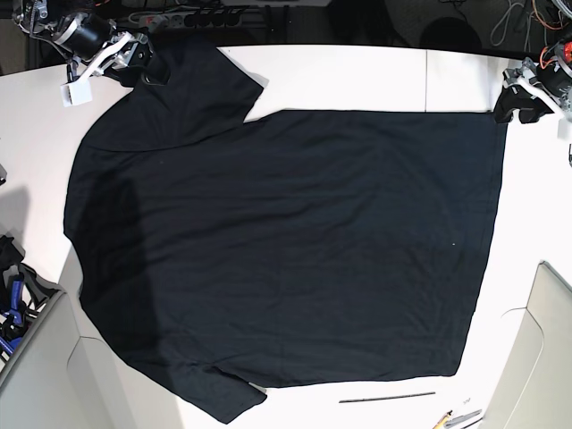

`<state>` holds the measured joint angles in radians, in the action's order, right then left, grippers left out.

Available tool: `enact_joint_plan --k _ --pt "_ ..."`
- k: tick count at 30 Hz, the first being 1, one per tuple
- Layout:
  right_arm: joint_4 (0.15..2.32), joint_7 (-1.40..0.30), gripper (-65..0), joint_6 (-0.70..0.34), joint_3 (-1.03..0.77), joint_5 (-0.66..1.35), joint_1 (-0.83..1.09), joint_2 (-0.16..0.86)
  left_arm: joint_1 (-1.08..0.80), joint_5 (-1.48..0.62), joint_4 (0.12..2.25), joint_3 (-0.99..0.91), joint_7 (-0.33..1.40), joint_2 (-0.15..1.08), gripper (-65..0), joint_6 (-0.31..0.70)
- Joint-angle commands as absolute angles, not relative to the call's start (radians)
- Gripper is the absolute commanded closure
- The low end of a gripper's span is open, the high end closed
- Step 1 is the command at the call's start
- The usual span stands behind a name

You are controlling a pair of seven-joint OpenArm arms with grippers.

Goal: Fold the T-shirt properly
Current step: 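Reach both grippers to the shirt's shoulder corners and grasp them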

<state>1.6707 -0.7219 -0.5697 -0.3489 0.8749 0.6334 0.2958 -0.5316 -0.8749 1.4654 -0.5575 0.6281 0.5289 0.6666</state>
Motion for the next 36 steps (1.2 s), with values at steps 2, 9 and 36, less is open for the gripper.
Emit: enact_joint_plan --k 2,9,36 --pt "1.678 -0.726 -36.6 -0.572 -0.352 0.875 0.638 0.301 -0.532 -0.886 1.476 -0.561 0.617 0.546 -45.2 0.673" --pt "1.678 -0.726 -36.6 -0.572 -0.352 0.875 0.638 0.284 -0.529 -0.886 1.476 -0.537 0.610 0.545 -45.2 0.669" --pt "1.678 -0.727 0.0 -0.572 -0.352 0.871 0.638 0.263 -0.515 -0.848 1.476 -0.464 0.609 0.502 -2.7 0.663"
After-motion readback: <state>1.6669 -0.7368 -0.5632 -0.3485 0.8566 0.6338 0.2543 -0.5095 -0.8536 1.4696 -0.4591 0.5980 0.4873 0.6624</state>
